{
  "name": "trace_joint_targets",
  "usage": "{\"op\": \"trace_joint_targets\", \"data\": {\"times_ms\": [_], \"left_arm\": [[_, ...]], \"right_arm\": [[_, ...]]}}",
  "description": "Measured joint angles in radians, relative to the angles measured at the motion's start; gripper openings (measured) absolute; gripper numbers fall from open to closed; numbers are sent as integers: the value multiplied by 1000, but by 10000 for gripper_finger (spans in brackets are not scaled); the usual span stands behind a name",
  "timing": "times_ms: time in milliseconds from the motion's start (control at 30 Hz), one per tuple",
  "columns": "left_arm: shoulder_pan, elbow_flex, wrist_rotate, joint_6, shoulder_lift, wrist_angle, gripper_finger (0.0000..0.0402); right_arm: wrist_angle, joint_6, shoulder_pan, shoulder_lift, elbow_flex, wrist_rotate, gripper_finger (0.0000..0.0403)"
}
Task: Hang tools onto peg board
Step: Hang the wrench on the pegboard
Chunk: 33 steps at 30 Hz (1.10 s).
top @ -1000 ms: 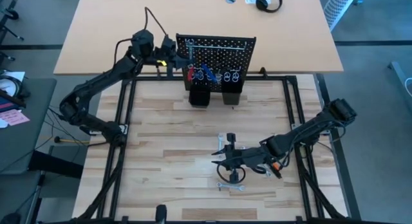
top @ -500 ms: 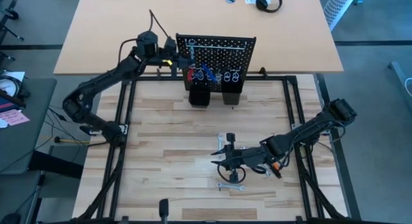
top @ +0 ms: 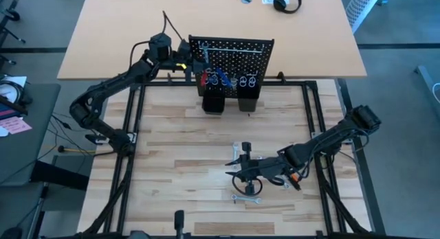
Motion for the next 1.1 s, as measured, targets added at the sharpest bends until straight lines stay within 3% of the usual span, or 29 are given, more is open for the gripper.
{"op": "trace_joint_targets", "data": {"times_ms": [533,1100], "left_arm": [[27,-3,0,52,-20,-146,123],[55,-3,-50,190,-217,-358,125]], "right_arm": [[-4,2,2,0,0,0,132],[-25,4,2,2,0,-1,132]]}}
